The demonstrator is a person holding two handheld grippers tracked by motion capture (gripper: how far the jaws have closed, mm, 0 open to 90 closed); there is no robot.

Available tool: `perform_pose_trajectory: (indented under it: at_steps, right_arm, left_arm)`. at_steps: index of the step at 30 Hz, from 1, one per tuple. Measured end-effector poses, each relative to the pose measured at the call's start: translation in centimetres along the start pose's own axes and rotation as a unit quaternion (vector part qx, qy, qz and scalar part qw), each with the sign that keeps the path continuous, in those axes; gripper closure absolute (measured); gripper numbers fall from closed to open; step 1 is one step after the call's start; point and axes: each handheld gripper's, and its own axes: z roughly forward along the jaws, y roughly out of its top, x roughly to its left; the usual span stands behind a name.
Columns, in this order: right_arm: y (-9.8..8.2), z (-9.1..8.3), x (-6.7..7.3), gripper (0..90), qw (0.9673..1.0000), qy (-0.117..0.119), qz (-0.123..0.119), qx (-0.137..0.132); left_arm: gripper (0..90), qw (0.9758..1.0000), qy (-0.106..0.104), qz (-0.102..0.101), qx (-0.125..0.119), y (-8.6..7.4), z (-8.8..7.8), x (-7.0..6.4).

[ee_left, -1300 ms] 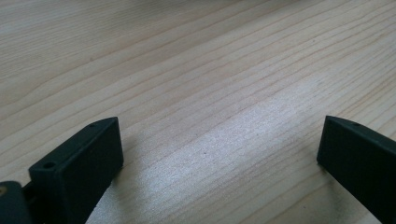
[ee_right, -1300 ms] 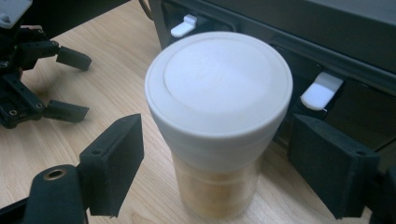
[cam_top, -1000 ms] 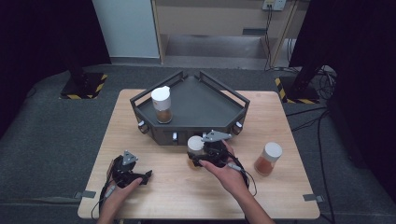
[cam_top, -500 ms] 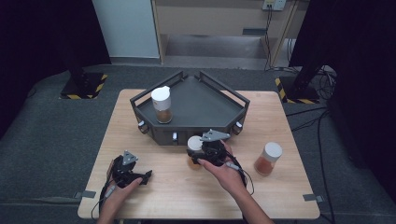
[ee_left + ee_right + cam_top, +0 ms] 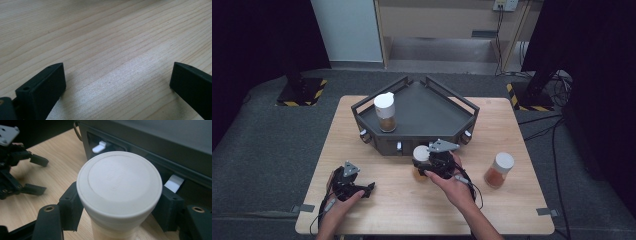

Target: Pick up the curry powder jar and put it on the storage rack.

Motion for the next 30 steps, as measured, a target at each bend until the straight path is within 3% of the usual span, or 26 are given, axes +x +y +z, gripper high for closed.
perform_pose_trajectory:
  at_steps: [11,30]
  right_arm:
    - [1.5,-2.0,0.3,33.6,0.9998,0.0,-0.019,0.006]
    - [2.5,-3.7,0.6,33.6,0.9993,0.003,-0.037,0.01]
  left_arm:
    - [0.0,1.0,0.0,0.0,0.0,0.0,0.0,0.0]
    - [0.0,1.0,0.0,-0.001,0.0,0.0,0.0,0.0]
